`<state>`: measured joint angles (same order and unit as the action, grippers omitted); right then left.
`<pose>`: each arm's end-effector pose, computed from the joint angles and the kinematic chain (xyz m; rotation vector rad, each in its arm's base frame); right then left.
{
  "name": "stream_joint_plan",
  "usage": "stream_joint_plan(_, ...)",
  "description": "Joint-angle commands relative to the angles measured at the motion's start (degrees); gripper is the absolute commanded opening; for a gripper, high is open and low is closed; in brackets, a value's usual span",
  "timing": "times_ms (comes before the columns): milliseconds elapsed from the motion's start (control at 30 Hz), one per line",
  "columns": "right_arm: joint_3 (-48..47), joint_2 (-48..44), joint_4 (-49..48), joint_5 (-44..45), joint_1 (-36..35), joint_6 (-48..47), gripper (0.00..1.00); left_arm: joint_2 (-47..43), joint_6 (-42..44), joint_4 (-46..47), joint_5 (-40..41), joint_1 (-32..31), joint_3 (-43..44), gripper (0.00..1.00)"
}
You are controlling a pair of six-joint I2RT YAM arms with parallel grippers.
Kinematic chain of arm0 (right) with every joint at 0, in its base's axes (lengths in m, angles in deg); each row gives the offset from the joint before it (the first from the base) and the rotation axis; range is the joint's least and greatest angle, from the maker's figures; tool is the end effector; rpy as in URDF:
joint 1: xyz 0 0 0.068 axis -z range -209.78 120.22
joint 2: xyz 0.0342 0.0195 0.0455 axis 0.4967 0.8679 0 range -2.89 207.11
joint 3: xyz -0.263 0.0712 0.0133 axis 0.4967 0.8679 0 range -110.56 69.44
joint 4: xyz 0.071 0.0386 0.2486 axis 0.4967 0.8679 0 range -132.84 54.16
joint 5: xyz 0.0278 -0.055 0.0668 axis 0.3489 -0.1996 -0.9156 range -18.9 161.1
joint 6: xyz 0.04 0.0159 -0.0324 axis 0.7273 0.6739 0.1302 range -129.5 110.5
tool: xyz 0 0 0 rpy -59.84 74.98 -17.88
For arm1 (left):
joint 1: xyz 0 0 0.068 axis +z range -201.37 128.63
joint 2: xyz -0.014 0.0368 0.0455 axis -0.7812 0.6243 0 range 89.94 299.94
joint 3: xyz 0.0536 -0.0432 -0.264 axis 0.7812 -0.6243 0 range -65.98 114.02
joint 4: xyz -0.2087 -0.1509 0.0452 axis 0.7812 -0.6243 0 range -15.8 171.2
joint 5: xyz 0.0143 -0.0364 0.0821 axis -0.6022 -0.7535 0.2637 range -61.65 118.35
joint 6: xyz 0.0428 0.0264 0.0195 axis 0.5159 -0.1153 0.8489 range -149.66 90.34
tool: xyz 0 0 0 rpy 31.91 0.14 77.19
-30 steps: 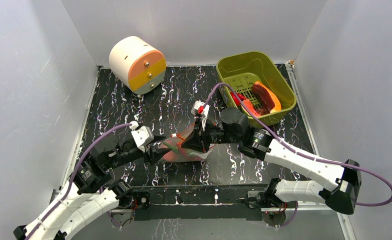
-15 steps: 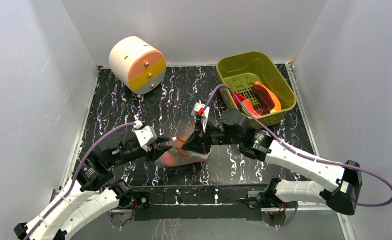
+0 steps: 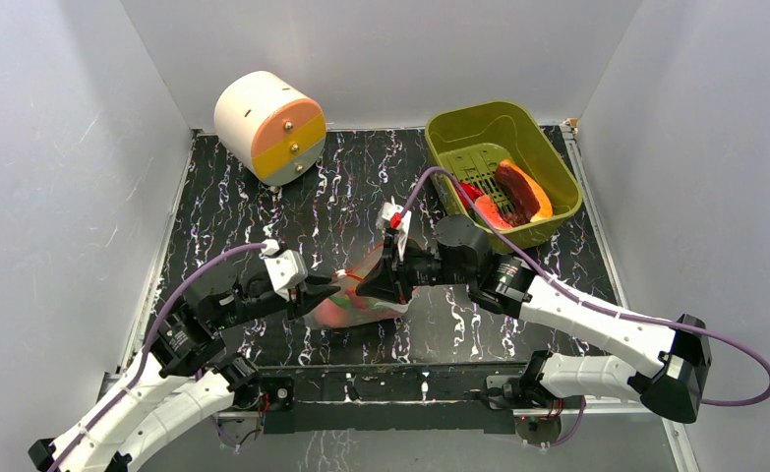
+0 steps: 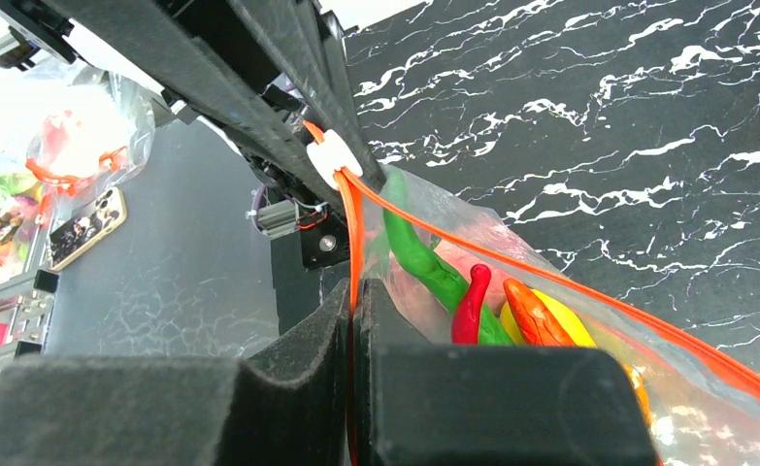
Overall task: Place the food in the zip-top bag and seal the zipper
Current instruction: Zip the zipper food storage bag at the center of the board.
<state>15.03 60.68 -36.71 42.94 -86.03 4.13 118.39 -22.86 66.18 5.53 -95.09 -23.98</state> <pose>0.1281 0.2217 0.3423 -1.0709 1.7040 1.2705 0.0763 -0.0921 0.3522 0.9825 1.3330 -0.8124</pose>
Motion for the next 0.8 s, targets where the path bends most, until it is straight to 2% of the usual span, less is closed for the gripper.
stream_joint_plan(0, 0.0, -0.4, -5.4, -1.2, -0.2, 0.2, 0.0, 0.9, -0.2, 3.7, -2.8, -0.1, -0.5, 0.11)
stream_joint_plan(67, -0.1, -0.4, -5.1, -1.2, -0.2, 0.1, 0.0, 1.3, -0.3, 3.5, -3.4, -0.1, 0.0, 0.0)
stream_joint_plan(167, -0.7, -1.0, -2.6, 0.3, -0.2, -1.3, 0.03, 1.1, -0.4, 3.1, -3.5, -0.1, 0.4, 0.0)
stream_joint_plan(367, -4.8, -2.9, 2.4, 2.9, -0.1, -6.4, 0.3, 1.0, -1.3, 2.9, -4.0, -0.1, 0.0, 0.0)
stream_joint_plan(533, -7.7, -3.3, 3.8, 1.9, -0.2, -14.3, 0.38, 0.7, -1.4, 3.6, -3.6, -0.1, -0.3, 0.0)
stream_joint_plan(667, -11.0, -2.1, 4.8, -1.2, -0.2, -19.7, 0.52, 0.6, -1.3, 3.1, -3.6, -0.1, 0.2, 0.0)
stream_joint_plan(767, -12.2, -0.9, 4.7, -3.3, -0.2, -22.8, 0.54, 0.1, -1.5, 2.6, -3.6, -0.1, 0.2, 0.0)
